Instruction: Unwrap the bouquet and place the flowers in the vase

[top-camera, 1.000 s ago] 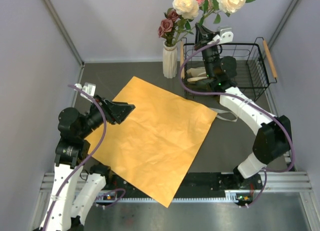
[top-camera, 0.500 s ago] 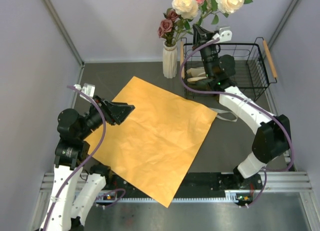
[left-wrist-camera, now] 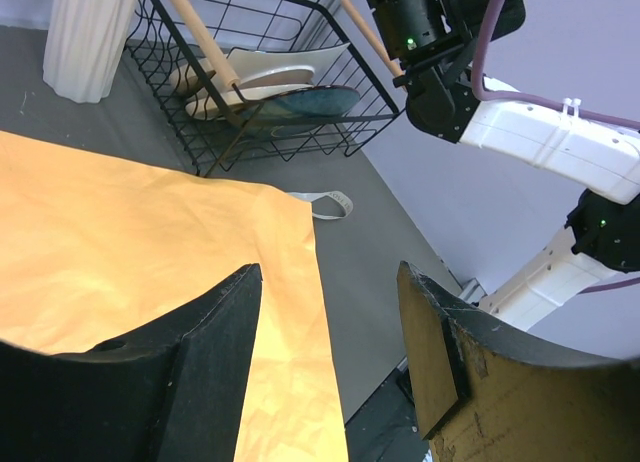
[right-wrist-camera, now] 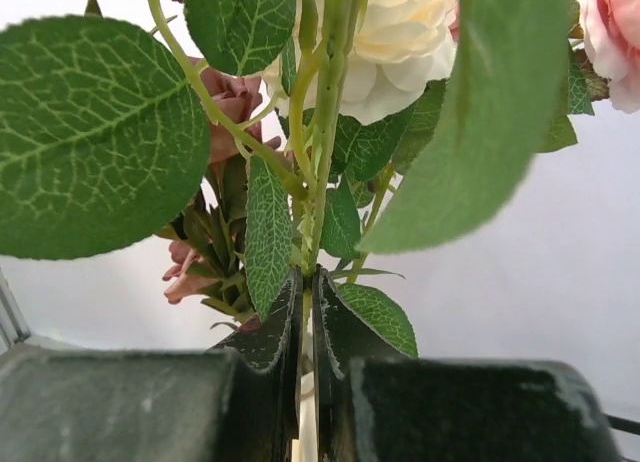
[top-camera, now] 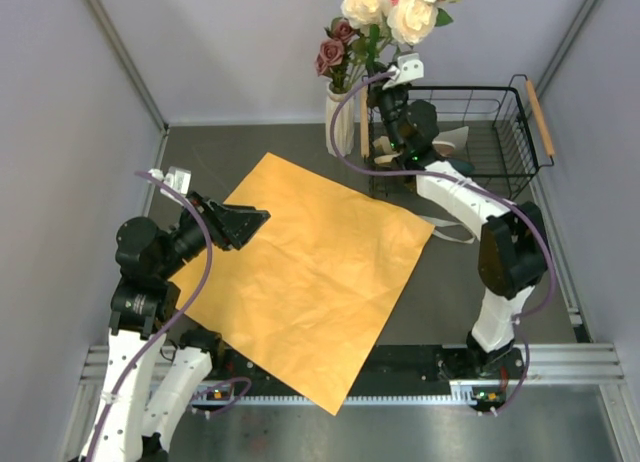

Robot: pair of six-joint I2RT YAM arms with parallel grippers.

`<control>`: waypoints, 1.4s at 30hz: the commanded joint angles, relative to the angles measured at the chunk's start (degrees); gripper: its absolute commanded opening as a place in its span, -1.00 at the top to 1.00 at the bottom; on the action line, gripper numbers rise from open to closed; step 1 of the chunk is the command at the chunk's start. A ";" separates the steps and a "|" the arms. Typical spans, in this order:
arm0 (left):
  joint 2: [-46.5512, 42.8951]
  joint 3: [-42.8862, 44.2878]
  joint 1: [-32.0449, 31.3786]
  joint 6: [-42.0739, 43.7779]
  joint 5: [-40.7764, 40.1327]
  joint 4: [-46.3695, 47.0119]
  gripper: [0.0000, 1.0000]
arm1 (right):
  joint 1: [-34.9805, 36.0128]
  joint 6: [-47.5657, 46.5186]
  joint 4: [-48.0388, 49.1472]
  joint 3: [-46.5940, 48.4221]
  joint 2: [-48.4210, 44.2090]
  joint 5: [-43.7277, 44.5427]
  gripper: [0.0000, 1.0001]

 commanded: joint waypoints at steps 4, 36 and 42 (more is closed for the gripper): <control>0.80 -0.20 -0.08 -0.18 0.13 1.83 -0.25 | -0.28 -0.82 -1.09 6.71 5.97 -2.42 1.00; -0.60 -0.02 -0.08 -0.27 -0.49 0.51 -0.25 | -0.72 -3.46 -10.85 19.12 20.58 -3.12 0.92; -0.78 -0.37 -0.08 0.17 -0.31 -0.28 -0.25 | -0.72 -0.30 -14.79 16.13 15.75 -3.65 -0.10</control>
